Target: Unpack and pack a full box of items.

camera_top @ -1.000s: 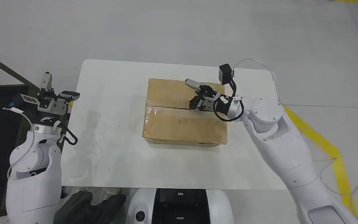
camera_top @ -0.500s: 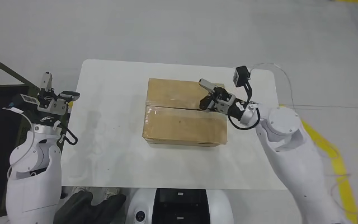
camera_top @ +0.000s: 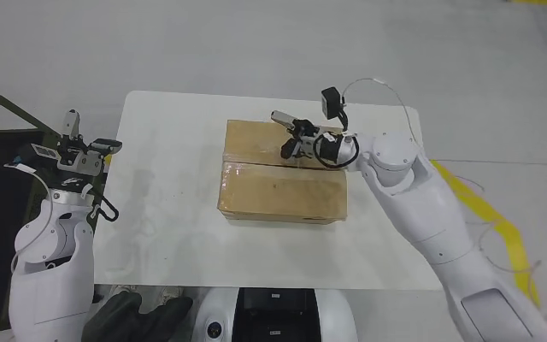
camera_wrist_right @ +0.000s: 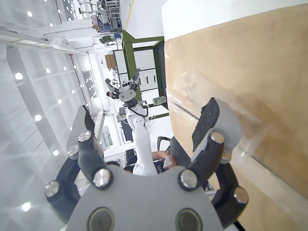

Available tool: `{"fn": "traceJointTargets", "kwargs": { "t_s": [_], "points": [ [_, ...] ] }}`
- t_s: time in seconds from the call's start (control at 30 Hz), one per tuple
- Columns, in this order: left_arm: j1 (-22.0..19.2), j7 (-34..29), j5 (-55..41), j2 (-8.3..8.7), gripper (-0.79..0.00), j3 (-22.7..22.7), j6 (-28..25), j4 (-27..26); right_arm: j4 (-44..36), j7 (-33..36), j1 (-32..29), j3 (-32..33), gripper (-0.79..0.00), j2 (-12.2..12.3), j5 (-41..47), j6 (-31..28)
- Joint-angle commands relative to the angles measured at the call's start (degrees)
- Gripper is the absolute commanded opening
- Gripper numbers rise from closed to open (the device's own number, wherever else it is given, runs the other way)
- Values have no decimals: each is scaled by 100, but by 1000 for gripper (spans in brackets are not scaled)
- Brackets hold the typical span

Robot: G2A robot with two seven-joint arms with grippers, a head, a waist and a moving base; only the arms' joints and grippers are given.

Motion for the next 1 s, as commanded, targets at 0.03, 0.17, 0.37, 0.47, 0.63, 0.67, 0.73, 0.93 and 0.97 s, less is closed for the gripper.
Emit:
{"fn": "traceJointTargets", "kwargs": {
  "t_s": [0.03,0.17,0.37,0.47,0.63,0.67,0.73,0.93,0.97],
  "points": [
    [0,0,0,0,0,0,0,0,130,147,56,-35,0,-20,70,58],
    [0,0,0,0,0,0,0,0,73,143,3,-4,0,-9,-8,195],
    [0,0,0,0,0,0,0,0,-177,70,-278,244,0,72,-124,382],
    [0,0,0,0,0,0,0,0,-470,32,-537,455,0,143,-223,423],
    [0,0,0,0,0,0,0,0,-1059,-94,-1095,945,0,288,-408,548],
    [0,0,0,0,0,0,0,0,-1164,-113,-1207,1047,0,316,-440,593],
    [0,0,0,0,0,0,0,0,-1356,-159,-1424,1257,0,367,-475,657],
    [0,0,0,0,0,0,0,0,-1826,-310,-2055,1872,0,486,-452,649],
    [0,0,0,0,0,0,0,0,-1877,-327,-2118,1933,0,496,-450,640]
  ]
}}
